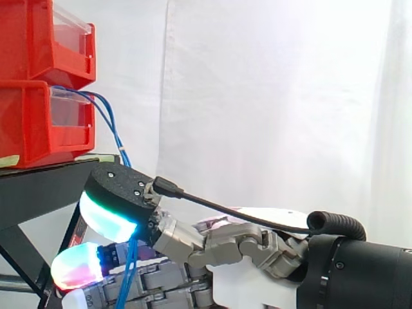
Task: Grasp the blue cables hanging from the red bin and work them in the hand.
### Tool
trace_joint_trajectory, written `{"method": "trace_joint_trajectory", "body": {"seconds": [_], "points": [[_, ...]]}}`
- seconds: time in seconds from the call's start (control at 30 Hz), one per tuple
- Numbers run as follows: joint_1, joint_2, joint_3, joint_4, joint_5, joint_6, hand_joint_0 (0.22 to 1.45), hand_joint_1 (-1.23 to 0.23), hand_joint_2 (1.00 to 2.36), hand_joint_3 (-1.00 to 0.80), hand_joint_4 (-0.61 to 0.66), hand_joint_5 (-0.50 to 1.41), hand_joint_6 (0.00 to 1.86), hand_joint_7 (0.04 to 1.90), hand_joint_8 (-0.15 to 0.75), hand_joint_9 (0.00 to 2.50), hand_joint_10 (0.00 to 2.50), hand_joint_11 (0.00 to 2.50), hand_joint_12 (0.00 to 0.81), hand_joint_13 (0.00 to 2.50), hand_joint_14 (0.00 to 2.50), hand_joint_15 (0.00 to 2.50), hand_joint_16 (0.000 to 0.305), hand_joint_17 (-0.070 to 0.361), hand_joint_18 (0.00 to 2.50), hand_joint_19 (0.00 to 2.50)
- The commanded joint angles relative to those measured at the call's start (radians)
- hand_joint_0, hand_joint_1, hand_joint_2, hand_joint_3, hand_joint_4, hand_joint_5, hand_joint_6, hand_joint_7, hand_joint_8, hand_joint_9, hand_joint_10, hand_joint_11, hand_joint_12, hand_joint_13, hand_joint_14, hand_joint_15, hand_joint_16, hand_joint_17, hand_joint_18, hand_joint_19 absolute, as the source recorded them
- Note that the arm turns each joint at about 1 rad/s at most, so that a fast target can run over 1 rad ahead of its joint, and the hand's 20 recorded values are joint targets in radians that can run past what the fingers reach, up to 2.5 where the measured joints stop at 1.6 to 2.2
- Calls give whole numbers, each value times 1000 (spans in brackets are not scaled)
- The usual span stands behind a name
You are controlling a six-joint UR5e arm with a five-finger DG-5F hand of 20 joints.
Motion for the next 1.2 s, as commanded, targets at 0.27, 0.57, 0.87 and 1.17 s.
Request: {"method": "trace_joint_trajectory", "body": {"seconds": [0.27,0.57,0.87,1.17], "points": [[1,11,1,-5,-6,9,800,-563,1000,-1000,299,-25,12,880,377,781,12,1186,446,811,24,842,55,124,681,697],[1,13,1,-8,-8,11,820,-562,1000,-989,317,-4,11,890,358,961,39,1620,429,1141,19,1245,53,119,909,829],[-4,13,0,-9,-31,34,827,-563,1000,-1000,290,-62,11,949,333,855,1119,1602,402,1313,2,1635,53,119,995,912],[-1,53,0,-35,-46,43,829,-583,1000,-1000,206,-38,2,1191,321,718,2200,1534,375,1242,894,1494,52,118,1212,1289]]}}
